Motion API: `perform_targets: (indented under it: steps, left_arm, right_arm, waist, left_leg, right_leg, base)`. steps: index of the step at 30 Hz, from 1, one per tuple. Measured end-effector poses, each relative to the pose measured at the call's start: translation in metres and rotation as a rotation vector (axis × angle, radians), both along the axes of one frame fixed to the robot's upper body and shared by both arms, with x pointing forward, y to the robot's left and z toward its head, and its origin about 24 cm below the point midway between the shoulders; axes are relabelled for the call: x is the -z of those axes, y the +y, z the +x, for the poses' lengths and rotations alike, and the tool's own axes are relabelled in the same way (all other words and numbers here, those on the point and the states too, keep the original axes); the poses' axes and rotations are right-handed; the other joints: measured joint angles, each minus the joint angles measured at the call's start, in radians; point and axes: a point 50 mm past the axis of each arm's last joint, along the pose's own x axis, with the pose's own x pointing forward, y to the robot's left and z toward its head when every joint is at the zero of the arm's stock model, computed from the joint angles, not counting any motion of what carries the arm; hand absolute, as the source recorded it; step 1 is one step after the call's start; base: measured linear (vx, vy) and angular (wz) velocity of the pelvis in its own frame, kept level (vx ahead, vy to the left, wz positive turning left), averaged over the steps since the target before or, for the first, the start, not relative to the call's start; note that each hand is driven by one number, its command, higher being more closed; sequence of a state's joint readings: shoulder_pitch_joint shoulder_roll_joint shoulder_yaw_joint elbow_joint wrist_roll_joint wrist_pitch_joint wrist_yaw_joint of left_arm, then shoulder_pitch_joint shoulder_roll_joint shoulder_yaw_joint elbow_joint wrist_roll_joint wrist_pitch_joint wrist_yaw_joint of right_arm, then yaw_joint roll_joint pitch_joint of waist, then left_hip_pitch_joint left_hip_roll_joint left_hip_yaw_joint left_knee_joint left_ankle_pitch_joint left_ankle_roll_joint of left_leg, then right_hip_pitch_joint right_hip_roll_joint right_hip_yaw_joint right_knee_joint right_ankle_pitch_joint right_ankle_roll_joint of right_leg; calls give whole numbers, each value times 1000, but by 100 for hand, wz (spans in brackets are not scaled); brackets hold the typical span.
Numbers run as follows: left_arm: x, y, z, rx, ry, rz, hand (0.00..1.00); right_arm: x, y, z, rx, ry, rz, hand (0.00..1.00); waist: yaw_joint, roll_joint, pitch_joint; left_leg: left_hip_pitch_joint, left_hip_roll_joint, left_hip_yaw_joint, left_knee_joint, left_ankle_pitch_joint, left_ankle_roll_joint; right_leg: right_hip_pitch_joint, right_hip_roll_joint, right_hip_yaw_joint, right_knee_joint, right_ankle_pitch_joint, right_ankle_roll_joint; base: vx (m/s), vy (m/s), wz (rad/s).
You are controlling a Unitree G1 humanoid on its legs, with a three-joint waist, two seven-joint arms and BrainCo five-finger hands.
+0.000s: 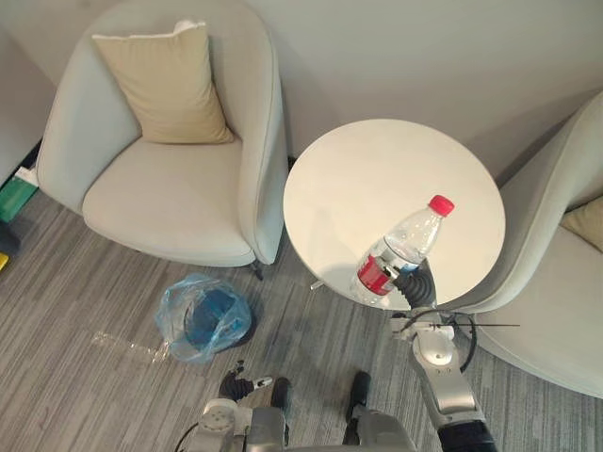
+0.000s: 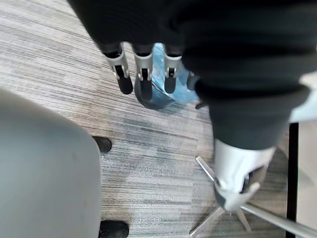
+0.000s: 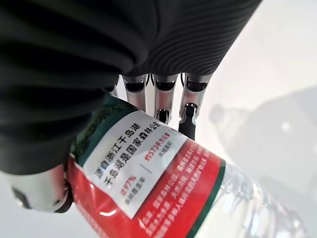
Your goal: Gather rubbish on tea table into small bin, then transfer packed bag to large trash can.
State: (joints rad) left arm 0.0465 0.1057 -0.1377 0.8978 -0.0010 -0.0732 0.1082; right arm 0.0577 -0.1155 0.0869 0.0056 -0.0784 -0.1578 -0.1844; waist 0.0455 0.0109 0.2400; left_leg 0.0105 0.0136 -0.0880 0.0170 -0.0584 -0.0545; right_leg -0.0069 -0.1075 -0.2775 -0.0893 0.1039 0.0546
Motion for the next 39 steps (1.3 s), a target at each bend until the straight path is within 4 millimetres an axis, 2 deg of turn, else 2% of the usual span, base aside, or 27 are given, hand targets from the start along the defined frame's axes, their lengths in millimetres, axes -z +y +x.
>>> perform_targets:
  steps: [3,8,15,18,21,22,23,24,25,26,28,29,30,31,32,33,35,36,37,38,39]
  left_arm:
    - [2,0,-2,1,13,-1,0]
    - [4,-2,-5,12,32,1,0]
    - [5,-2,-7,18,43,1,0]
    - [5,-6,-5,42,37,1,0]
    - [1,-13,0,51,6,-14,0]
    - [0,-16,2,59,-7,-21,0]
    - [-1,-21,3,58,-13,-32,0]
    - [-1,-22,4,58,-16,-37,0]
    - [-1,-25,3,55,-15,-46,0]
    - [0,-32,0,53,-8,-63,0]
    - [2,-41,-7,55,4,-85,0]
    - [3,-47,-8,72,12,-91,0]
    - [3,-45,-8,78,11,-82,0]
    - [3,-41,-6,81,5,-69,0]
    - [3,-37,-6,82,5,-59,0]
    - [3,-36,-6,80,5,-57,0]
    - [3,-35,-6,70,4,-57,0]
    - [3,-34,-6,70,4,-56,0]
    - [3,-34,-6,73,5,-56,0]
    - [3,-34,-6,73,8,-56,0]
    - [3,-34,-7,70,10,-57,0]
  right_arm:
    - [4,3,-4,-25,19,-2,100]
    - [0,7,-15,-52,1,-8,100]
    - [2,9,-17,-65,5,-33,100]
    - [-1,7,-15,-66,-10,-47,100]
    - [-6,6,2,-81,-35,-97,100]
    - [-9,7,9,-87,-45,-112,100]
    - [-16,6,16,-92,-71,-131,100]
    - [-19,7,19,-91,-80,-131,100]
    - [-21,10,25,-94,-89,-131,100]
    - [-22,10,26,-93,-91,-133,100]
    - [-22,10,26,-92,-94,-135,100]
    - [-20,7,26,-78,-87,-143,100]
    - [-17,6,25,-67,-74,-140,100]
    - [-8,9,22,-67,-40,-140,100]
    - [0,11,18,-65,2,-123,100]
    - [3,13,16,-64,15,-116,100]
    - [8,18,13,-74,35,-91,100]
    - [8,18,13,-81,36,-91,100]
    - [9,16,12,-78,43,-96,100]
    - [11,14,10,-72,52,-96,100]
    - [15,10,6,-59,72,-93,100]
  waist:
    - [-6,1,-13]
    - [-10,2,-32]
    - [-15,4,-40]
    - [-14,14,-39]
    - [-11,38,-41]
    - [-15,38,-43]
    - [-5,57,-44]
    - [-5,58,-45]
    - [-14,51,-41]
    - [-22,55,-44]
    - [-41,80,-63]
    - [-48,92,-71]
    - [-48,74,-70]
    - [-46,43,-68]
    - [-45,30,-71]
    - [-44,28,-71]
    - [-41,29,-70]
    - [-41,33,-71]
    - [-45,31,-57]
    - [-49,32,-56]
    - [-55,46,-51]
  left_leg:
    - [11,9,14,-3,-1,-1]
    - [28,15,20,-11,-1,-1]
    - [24,8,-7,-3,0,-2]
    - [-27,1,-38,40,0,-2]
    - [-149,-25,26,105,45,2]
    - [-148,-20,49,49,75,-2]
    - [-158,27,198,90,32,56]
    - [-160,50,272,146,1,64]
    - [-131,97,401,209,-29,62]
    - [-87,145,493,218,-42,45]
    - [-52,194,544,200,-52,18]
    - [-44,171,529,136,-57,-86]
    - [-47,144,512,125,-49,-73]
    - [-44,97,483,101,-36,-55]
    - [-47,72,459,104,-38,-44]
    - [-48,63,449,111,-42,-37]
    - [-70,34,411,181,-87,-15]
    - [-81,28,403,205,-106,-8]
    - [-74,13,379,215,-127,6]
    - [-60,8,370,209,-132,16]
    - [-37,14,346,201,-140,28]
  right_leg:
    - [3,5,14,-1,2,-2]
    - [10,10,19,-4,2,-2]
    - [34,7,-13,-2,-1,1]
    - [29,-6,-55,0,-4,0]
    - [-28,-28,-125,32,-14,-18]
    - [-57,-65,-159,64,-28,-36]
    - [-77,-84,-204,95,-28,-39]
    - [-85,-99,-215,114,-32,-41]
    - [-78,-133,-237,134,-34,-39]
    - [-63,-161,-264,145,-31,-27]
    - [-60,-177,-299,162,-28,0]
    - [-60,-209,-327,166,-6,39]
    - [-56,-230,-335,158,6,51]
    - [-33,-262,-356,140,21,73]
    - [-11,-279,-364,134,23,77]
    - [1,-284,-364,134,23,77]
    - [17,-320,-363,171,13,69]
    - [6,-337,-354,207,-1,49]
    - [-22,-366,-278,311,-34,-22]
    - [-50,-375,-214,373,-41,-66]
    - [-109,-354,-60,490,-97,-66]
  base:
    - [-15,-13,-13]
    - [-6,-5,-5]
    - [-18,0,11]
    - [-66,-1,57]
    - [-104,37,79]
    - [-92,57,89]
    - [-56,91,86]
    - [-8,100,79]
    - [21,115,78]
    - [-1,119,84]
    - [-75,321,80]
    - [-110,454,87]
    - [-105,458,101]
    - [-49,290,88]
    - [-29,243,84]
    - [0,154,69]
    - [29,212,41]
    - [28,229,29]
    - [26,192,26]
    - [60,179,34]
    - [74,137,31]
